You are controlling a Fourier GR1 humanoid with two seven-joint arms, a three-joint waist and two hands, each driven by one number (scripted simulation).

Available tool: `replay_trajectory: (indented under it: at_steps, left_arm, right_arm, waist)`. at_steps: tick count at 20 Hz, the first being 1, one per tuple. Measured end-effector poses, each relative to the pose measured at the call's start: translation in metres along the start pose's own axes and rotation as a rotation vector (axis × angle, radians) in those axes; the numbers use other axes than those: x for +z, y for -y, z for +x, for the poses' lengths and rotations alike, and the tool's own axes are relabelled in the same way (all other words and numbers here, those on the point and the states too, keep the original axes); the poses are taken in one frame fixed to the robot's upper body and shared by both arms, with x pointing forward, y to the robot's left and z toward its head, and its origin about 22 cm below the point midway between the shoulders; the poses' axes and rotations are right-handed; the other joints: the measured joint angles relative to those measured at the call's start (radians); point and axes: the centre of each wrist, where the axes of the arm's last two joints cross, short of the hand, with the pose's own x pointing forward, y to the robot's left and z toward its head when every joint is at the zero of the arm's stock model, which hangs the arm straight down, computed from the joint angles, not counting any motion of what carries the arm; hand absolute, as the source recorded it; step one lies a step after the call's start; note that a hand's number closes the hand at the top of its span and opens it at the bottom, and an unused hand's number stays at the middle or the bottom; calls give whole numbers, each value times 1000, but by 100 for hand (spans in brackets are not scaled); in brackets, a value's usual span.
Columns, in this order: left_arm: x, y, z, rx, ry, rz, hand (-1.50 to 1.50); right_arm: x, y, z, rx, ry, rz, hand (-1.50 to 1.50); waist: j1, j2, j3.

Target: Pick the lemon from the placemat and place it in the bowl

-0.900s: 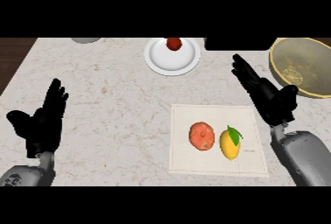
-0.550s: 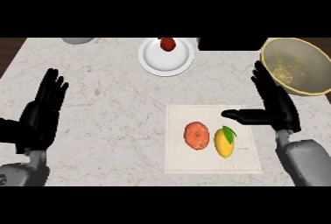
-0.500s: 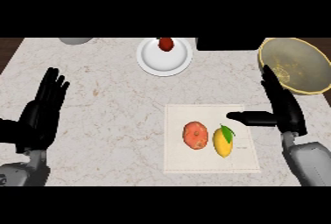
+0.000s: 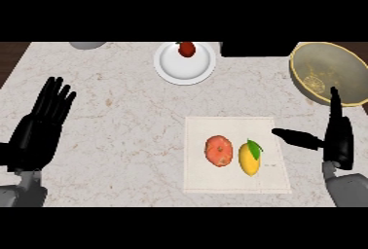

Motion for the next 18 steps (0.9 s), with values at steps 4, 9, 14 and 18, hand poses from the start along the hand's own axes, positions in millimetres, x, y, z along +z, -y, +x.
replay_trajectory:
  at_steps: [4,9,14,18]
  left_arm:
    - [-3,-3,1,9,5,-18,0]
    - [-6,0,0,11,6,-44,0]
    - [-11,4,1,19,9,-54,0]
    - [-10,-1,-3,18,1,-51,0]
  right_arm:
    - [-15,15,16,182,-72,104,-150]
    - [-19,18,27,435,-240,407,-150]
    - [-26,14,68,567,-360,680,-150]
    - [-33,7,109,550,-361,771,-150]
  waist:
    - [9,1,-1]
    - [28,5,-4]
    - [33,5,-2]
    - [30,3,0]
